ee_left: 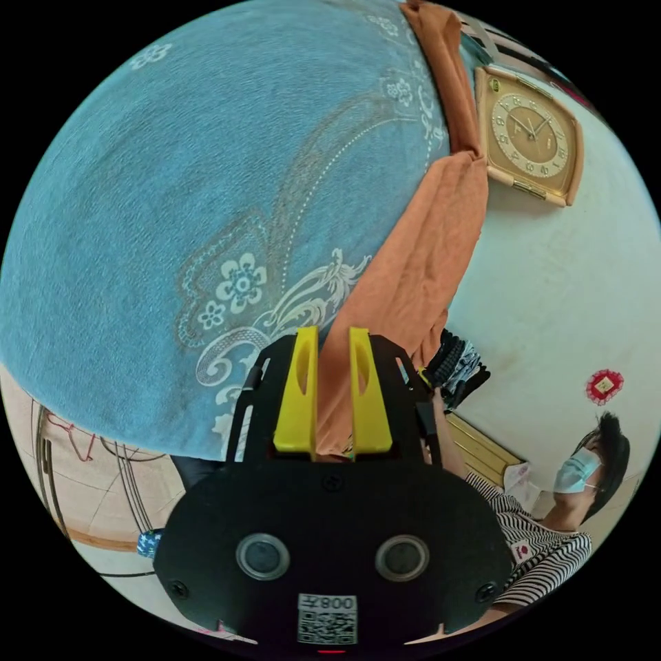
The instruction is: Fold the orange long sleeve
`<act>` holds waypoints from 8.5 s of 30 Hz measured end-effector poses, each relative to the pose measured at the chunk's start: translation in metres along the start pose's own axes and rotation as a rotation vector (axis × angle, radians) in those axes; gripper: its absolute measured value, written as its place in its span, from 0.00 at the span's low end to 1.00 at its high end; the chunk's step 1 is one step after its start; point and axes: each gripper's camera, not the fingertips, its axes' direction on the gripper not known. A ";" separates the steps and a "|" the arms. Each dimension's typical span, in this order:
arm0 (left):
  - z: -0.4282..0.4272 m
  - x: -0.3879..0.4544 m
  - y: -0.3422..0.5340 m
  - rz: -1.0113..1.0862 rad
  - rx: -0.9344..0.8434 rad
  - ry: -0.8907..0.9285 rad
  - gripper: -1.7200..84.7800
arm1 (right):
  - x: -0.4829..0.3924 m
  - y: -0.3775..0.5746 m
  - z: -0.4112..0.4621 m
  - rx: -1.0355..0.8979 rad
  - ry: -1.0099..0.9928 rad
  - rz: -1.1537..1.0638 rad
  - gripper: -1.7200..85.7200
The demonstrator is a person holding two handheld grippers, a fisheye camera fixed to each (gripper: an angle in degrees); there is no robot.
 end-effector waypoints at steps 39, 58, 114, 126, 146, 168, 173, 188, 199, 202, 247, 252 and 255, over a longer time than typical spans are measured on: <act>0.015 -0.133 0.131 -0.032 -0.025 0.103 0.13 | 0.008 0.308 -0.013 -0.114 -1.140 -0.115 0.03; 0.132 -0.039 0.098 0.064 -0.185 0.154 0.15 | 0.028 0.227 -0.075 0.009 -1.086 -0.108 0.03; 0.074 0.518 -0.255 0.717 0.004 -0.375 0.10 | -0.321 0.076 0.060 -0.202 -0.091 -0.363 0.02; 0.176 0.714 -0.393 0.974 0.034 -0.582 0.17 | -0.319 -0.076 -0.040 0.176 -0.442 -0.280 0.05; 0.293 0.821 -0.502 0.931 0.053 -0.840 0.08 | -0.463 -0.361 -0.026 0.169 -0.075 -0.617 0.05; 0.356 0.862 -0.500 0.963 0.105 -0.722 0.09 | -0.339 -0.366 -0.075 0.491 -0.320 -0.335 0.03; 0.390 0.857 -0.508 0.906 0.112 -0.787 0.07 | -0.407 -0.390 -0.034 0.341 -0.215 -0.552 0.02; 0.428 0.841 -0.402 0.994 0.172 -0.612 0.02 | -0.227 -0.244 -0.032 0.508 -0.266 -0.313 0.02; 0.493 0.802 -0.355 0.848 0.114 -0.552 0.03 | -0.071 -0.154 0.036 0.387 -0.349 -0.054 0.02; 0.514 0.817 -0.324 0.915 0.097 -0.468 0.03 | -0.008 -0.111 0.027 0.423 -0.234 0.110 0.03; 0.925 0.975 0.122 1.684 -0.379 -0.084 0.16 | 0.376 0.165 -0.066 0.909 -0.466 0.416 0.02; 0.937 0.969 0.158 1.770 -0.422 -0.143 0.17 | 0.373 0.185 -0.069 0.949 -0.499 0.421 0.02; 0.936 0.957 0.173 1.800 -0.420 -0.236 0.15 | 0.364 0.192 -0.071 0.965 -0.523 0.405 0.02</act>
